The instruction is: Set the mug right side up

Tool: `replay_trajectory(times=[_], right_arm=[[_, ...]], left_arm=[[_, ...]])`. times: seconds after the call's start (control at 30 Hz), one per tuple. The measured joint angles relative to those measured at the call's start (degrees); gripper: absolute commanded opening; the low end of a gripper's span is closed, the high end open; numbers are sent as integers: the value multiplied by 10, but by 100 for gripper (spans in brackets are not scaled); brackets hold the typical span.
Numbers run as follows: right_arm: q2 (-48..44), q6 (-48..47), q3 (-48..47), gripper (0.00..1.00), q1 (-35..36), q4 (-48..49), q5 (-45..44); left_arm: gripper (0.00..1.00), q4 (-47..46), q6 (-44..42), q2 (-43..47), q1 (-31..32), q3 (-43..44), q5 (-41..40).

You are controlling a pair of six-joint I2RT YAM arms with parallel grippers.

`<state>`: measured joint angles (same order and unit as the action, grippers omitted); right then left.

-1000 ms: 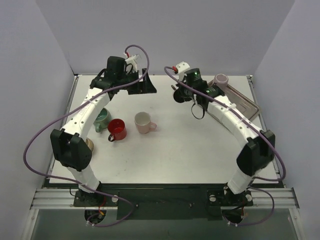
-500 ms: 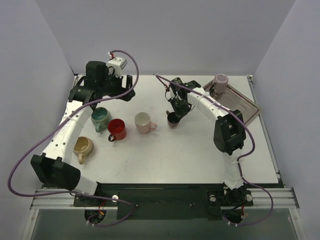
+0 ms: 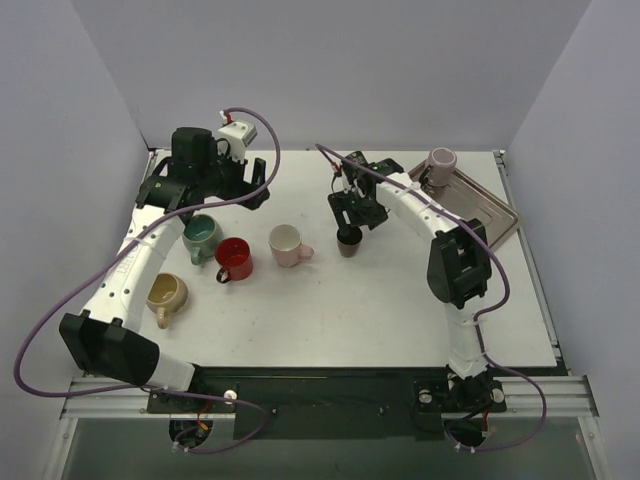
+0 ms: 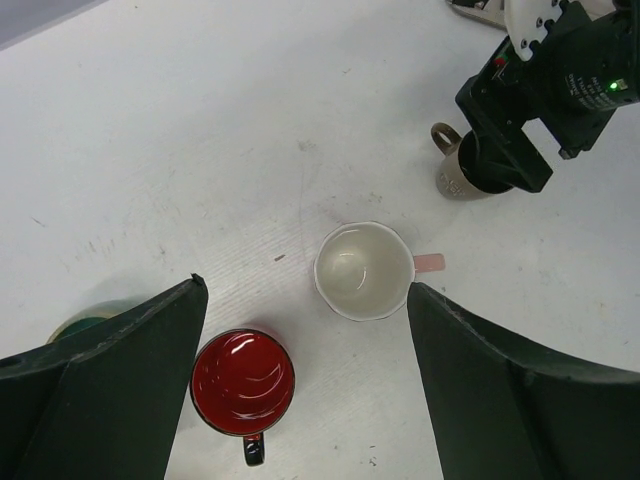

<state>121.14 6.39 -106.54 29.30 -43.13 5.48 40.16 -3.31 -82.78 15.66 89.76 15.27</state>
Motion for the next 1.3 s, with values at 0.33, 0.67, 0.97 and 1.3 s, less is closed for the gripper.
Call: replay_trajectory(times=[0.33,0.67,0.97,1.3], right_arm=[[-102,116,-2,93,-100,143,-153],[23,348,-11,87,-249,270,-256],[110,376,-44,82,-225,315,-318],[205,446,-138,57,-233,267,-346]], left_arm=[[92,-10,-3,15,0,-37,31],[93,-31,2,25,-4,-67,57],[93,-43,15,22,-22,-73,105],[93,-49,60,-2,-96,-73,205]])
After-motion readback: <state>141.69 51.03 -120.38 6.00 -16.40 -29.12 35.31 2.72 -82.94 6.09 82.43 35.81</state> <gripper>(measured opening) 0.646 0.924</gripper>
